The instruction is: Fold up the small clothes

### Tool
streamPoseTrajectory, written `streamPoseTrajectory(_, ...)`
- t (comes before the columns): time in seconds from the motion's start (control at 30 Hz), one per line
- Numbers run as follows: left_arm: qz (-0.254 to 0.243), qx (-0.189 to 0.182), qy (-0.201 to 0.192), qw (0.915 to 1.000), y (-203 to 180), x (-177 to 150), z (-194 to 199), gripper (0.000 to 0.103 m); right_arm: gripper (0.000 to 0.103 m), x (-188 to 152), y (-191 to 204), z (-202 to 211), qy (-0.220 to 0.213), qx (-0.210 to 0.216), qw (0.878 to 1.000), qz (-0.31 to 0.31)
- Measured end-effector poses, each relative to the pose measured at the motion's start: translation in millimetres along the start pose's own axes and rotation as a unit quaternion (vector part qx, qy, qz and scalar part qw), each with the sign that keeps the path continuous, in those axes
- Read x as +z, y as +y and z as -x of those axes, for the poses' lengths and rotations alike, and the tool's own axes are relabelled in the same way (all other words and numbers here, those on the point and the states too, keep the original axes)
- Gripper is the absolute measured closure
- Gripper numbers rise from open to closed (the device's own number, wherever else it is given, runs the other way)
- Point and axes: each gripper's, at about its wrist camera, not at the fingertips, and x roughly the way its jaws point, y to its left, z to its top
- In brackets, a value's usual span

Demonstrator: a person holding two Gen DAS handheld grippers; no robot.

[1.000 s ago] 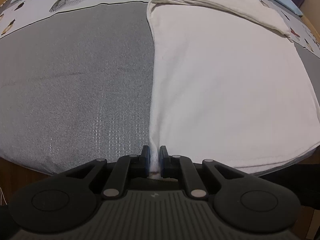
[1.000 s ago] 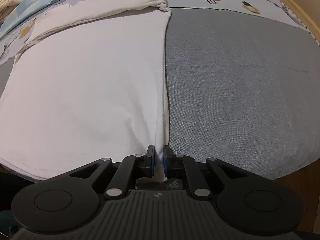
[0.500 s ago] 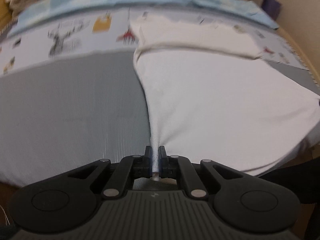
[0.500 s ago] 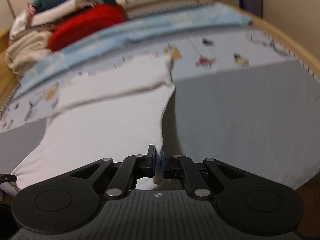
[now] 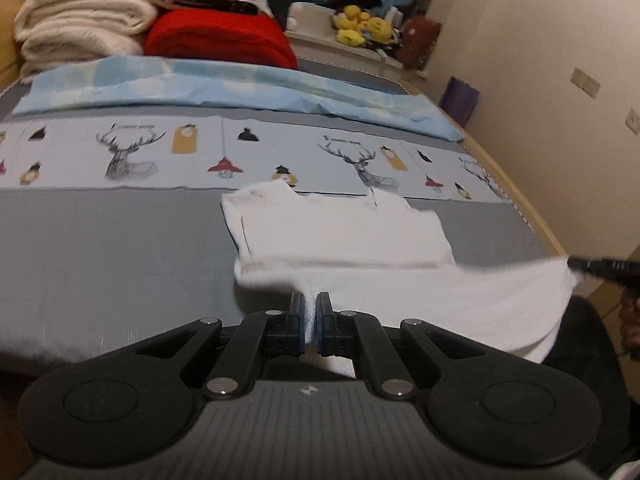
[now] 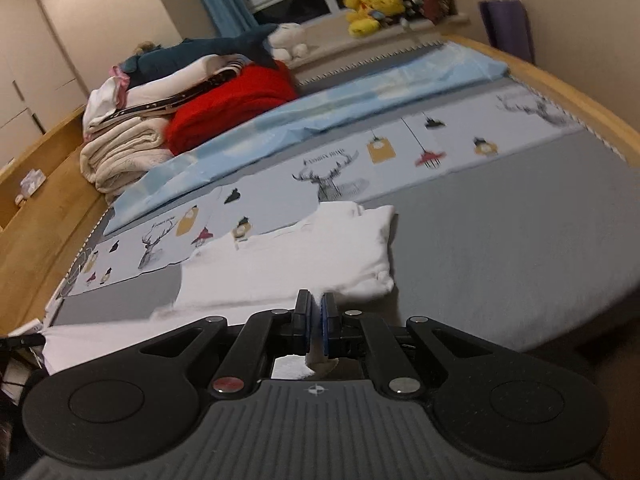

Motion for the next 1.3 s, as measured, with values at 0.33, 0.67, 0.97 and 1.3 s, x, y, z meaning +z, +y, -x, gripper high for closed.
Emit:
streamPoseTrajectory(0.33, 0.014, 0.042, 0.054, 0.9975, 62, 82, -158, 0.098, 0.099, 74, -47, -160, 0.08, -0.038, 0.994, -0.063)
streamPoseTrajectory(0.67, 0.147, 0.05, 0.068, 0.9855, 141, 102, -259, 0.085, 0.087, 99, -78, -269, 0.083, -0.112, 0.988, -0.071)
streamPoseTrajectory(0.97, 0.069, 0.061, 0.117, 0.9888, 134, 90, -294, 0.061, 0.072, 79, -47, -298, 0.124, -0.071, 0.988, 0.051)
streamPoseTrajectory(1.3, 0.012, 0.06, 0.126, 0.9902, 115, 103, -346, 0.062, 0.073, 86, -29, -333, 0.116, -0.075, 0.985, 0.099)
